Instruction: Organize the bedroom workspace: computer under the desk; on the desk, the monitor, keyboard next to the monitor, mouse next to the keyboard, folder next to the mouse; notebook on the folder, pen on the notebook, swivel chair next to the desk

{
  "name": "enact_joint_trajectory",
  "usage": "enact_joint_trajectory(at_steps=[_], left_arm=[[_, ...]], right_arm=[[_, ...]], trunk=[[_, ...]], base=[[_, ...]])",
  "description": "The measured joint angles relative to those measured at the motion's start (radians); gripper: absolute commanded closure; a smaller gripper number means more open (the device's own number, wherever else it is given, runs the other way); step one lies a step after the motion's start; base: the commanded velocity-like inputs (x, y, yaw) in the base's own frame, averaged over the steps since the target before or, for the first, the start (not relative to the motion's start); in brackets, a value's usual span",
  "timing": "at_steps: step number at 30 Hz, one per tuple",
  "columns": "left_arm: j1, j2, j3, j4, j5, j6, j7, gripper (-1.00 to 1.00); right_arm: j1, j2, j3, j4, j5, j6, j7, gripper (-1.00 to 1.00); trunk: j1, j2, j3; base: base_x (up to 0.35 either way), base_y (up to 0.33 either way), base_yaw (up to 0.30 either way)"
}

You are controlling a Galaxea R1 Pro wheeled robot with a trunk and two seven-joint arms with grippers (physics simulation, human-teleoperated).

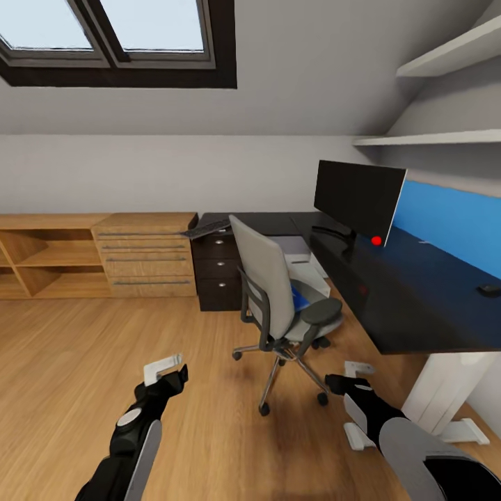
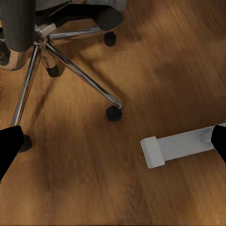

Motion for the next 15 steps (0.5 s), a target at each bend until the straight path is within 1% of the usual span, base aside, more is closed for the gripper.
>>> enact_joint_trajectory(at_steps=[1,4,9,10,15], left_arm=[[0.026,0.0,-0.001,-0.03,-0.001,0.0,0.0,-1.0],[0.032,0.0,-0.002,-0.037,-0.001,0.0,0.003,-1.0],[0.033,0.0,-0.002,-0.039,-0.001,0.0,0.009,-1.0],[0.033,0.0,-0.002,-0.041,-0.001,0.0,0.011,-1.0],[0.034,0.0,-0.002,-0.066,0.0,0.0,0.012,-1.0]], right_arm=[[0.001,0.006,0.0,-0.001,0.001,-0.037,-0.001,-1.0],[0.001,0.011,0.0,-0.001,0.0,-0.057,-0.002,-1.0],[0.001,0.017,0.0,-0.003,-0.004,-0.063,-0.003,-1.0],[0.002,0.034,0.0,-0.006,-0.005,-0.078,-0.006,-1.0],[0.002,0.047,-0.001,-0.006,-0.006,-0.111,-0.007,-1.0]], trunk=[[0.004,-0.007,-0.003],[0.015,-0.028,-0.013],[0.035,-0.063,-0.028],[0.038,-0.07,-0.031],[0.058,-0.105,-0.047]], base=[[0.0,0.0,0.0],[0.0,0.0,0.0],[0.0,0.0,0.0],[0.0,0.0,0.0],[0.0,0.0,0.0]])
